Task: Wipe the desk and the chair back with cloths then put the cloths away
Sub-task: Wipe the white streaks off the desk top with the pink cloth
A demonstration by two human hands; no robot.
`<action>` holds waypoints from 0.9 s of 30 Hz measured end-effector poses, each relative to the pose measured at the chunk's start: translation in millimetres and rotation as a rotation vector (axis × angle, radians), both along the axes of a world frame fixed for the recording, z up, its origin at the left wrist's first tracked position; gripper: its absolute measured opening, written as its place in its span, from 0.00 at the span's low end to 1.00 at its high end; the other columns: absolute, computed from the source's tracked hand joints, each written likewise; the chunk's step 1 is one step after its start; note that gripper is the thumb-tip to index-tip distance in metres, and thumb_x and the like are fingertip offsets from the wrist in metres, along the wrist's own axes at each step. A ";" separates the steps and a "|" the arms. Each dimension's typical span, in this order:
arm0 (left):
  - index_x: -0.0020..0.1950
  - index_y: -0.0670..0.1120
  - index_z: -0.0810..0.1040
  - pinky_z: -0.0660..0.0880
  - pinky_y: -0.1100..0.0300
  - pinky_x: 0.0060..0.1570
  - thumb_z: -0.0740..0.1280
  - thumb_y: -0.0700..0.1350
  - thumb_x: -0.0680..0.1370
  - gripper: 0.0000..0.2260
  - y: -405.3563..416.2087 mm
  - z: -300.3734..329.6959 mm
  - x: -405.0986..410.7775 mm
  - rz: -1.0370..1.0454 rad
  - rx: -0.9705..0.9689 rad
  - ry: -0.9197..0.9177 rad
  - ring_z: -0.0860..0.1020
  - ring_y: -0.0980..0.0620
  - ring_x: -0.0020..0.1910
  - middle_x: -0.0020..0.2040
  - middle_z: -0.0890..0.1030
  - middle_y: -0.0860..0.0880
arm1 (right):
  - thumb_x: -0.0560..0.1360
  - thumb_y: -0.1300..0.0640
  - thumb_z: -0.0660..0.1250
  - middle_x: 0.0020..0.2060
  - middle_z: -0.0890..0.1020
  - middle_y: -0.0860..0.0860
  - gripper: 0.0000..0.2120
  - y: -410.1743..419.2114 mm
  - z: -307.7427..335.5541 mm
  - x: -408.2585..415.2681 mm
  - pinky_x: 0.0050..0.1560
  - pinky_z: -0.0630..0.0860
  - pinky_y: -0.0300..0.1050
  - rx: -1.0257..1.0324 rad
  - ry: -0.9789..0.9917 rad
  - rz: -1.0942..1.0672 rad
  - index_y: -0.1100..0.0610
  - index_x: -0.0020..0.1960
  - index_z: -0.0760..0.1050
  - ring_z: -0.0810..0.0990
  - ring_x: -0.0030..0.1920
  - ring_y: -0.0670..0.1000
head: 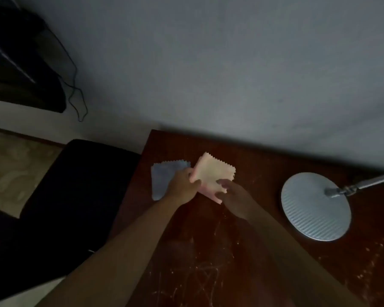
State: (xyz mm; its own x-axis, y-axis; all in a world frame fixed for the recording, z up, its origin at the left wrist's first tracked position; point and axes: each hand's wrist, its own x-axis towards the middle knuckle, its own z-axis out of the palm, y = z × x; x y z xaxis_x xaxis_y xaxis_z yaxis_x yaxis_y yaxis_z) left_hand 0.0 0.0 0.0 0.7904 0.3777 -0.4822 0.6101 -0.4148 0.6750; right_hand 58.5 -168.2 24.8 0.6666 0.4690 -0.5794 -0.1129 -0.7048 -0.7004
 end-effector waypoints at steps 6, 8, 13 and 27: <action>0.76 0.45 0.65 0.74 0.45 0.63 0.71 0.51 0.77 0.30 -21.5 -10.9 11.4 0.128 0.035 0.156 0.75 0.43 0.66 0.69 0.74 0.44 | 0.80 0.58 0.63 0.70 0.70 0.54 0.23 -15.8 -20.0 -6.1 0.46 0.71 0.38 -0.026 0.106 0.038 0.53 0.74 0.65 0.73 0.60 0.50; 0.71 0.44 0.71 0.76 0.47 0.61 0.70 0.50 0.77 0.24 -26.5 -7.5 16.5 0.167 -0.009 0.242 0.78 0.44 0.61 0.64 0.78 0.44 | 0.80 0.58 0.63 0.70 0.70 0.55 0.23 -18.9 -24.4 -7.1 0.51 0.68 0.39 -0.031 0.095 0.051 0.53 0.74 0.64 0.72 0.58 0.49; 0.62 0.42 0.80 0.77 0.50 0.59 0.67 0.49 0.79 0.16 -39.0 8.1 21.6 0.179 -0.180 0.196 0.80 0.49 0.53 0.54 0.82 0.47 | 0.75 0.57 0.70 0.71 0.69 0.53 0.33 -22.0 -23.5 -14.4 0.56 0.70 0.41 -0.056 0.053 0.053 0.50 0.76 0.59 0.73 0.63 0.52; 0.66 0.45 0.79 0.67 0.63 0.53 0.56 0.55 0.84 0.20 -20.0 70.6 -49.7 0.081 -0.411 -0.075 0.77 0.50 0.63 0.60 0.80 0.50 | 0.73 0.59 0.63 0.51 0.82 0.46 0.27 5.3 14.3 -78.1 0.47 0.79 0.47 0.195 -0.208 -0.338 0.44 0.70 0.68 0.80 0.44 0.45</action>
